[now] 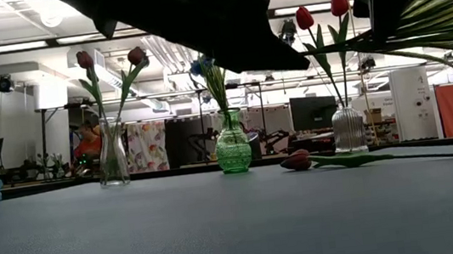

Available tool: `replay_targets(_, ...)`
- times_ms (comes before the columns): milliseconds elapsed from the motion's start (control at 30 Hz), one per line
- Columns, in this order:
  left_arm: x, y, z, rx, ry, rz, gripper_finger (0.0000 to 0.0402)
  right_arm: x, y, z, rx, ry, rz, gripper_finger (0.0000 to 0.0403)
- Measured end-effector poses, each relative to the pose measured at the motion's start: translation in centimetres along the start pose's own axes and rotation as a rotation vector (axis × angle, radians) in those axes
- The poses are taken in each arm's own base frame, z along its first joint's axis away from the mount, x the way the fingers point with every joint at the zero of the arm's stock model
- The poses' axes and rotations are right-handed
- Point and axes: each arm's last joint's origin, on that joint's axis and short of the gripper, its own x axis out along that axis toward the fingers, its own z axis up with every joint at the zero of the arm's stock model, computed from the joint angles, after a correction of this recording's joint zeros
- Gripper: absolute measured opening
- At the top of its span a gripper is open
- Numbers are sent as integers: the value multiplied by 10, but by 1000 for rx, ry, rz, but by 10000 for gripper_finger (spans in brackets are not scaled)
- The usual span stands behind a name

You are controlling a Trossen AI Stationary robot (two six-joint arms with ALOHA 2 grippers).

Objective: Sort flowers into vase by color
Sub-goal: Put the right blue flower into the green vase

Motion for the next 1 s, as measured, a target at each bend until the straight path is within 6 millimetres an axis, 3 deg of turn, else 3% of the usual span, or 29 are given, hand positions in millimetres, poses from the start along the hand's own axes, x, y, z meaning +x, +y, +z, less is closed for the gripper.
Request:
replay_targets(167, 0, -1, 0, 3, 0, -22, 10, 0, 0, 0, 6, 2, 2, 19)
replay_targets(300, -1, -3, 1, -15, -8, -54, 4, 0, 0, 0, 9, 15, 20, 44)
replay_targets(500, -4, -9, 2, -35, -9, -38, 1, -10, 2, 3, 7, -11, 29, 116)
replay_targets(733, -15, -24, 3, -95, 9, 96, 1, -44, 9, 17, -1, -90, 72, 171)
replay_targets(1000, -30, -41, -9, -203, 30, 249, 0, -90, 13, 27, -49, -246, 100, 176)
